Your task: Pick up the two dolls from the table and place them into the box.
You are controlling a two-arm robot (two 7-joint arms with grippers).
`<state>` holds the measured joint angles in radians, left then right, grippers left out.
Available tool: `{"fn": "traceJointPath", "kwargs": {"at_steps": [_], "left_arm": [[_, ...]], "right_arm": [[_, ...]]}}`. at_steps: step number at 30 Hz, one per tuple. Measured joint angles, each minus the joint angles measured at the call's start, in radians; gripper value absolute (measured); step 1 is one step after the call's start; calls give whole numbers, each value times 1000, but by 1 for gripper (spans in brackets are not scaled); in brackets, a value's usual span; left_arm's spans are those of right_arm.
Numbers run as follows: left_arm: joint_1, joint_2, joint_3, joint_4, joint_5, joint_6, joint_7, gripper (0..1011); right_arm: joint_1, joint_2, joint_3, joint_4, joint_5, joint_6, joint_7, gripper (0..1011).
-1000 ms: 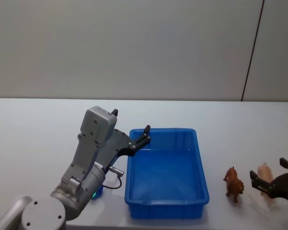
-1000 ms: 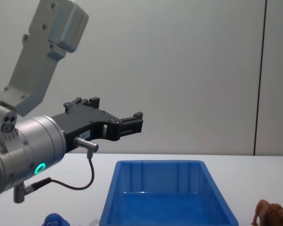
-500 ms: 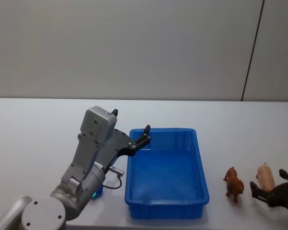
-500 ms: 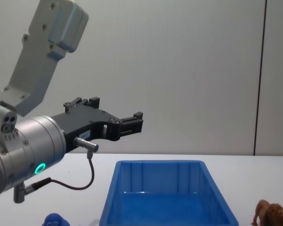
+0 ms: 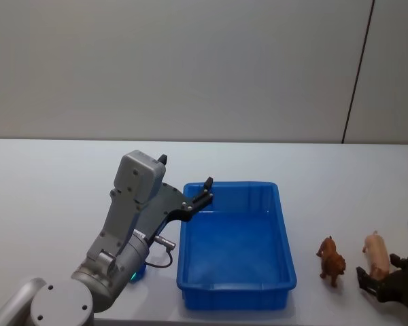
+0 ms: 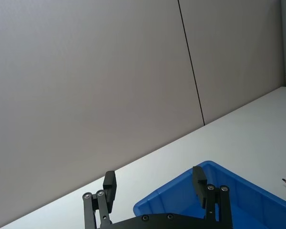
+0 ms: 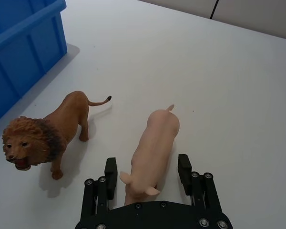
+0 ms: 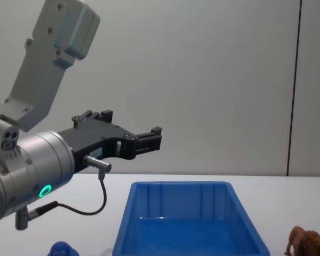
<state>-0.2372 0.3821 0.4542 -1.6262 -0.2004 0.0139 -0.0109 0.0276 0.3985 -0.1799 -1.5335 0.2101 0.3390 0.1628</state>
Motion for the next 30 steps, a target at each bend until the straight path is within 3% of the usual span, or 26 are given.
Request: {"fn": "traceJointPath", "kwargs": {"at_steps": [6,8,10,15,30], "left_arm": [[0,0,0,0,0,0,0,1001],[0,0,0,0,0,0,0,1001],[0,0,0,0,0,0,0,1001],[0,0,0,0,0,0,0,1001],[0,0,0,0,0,0,0,1001]], "right_arm": [[4,-5,-1,6,1,9,-3,664],[4,-5,0,6,2,8,-5,560],[4,-6,0,6,2,7,-5,544],[-2,-6,4,2,13,-28,-13,356],[5,-19,13,-42,50,-151,-27,346]]}}
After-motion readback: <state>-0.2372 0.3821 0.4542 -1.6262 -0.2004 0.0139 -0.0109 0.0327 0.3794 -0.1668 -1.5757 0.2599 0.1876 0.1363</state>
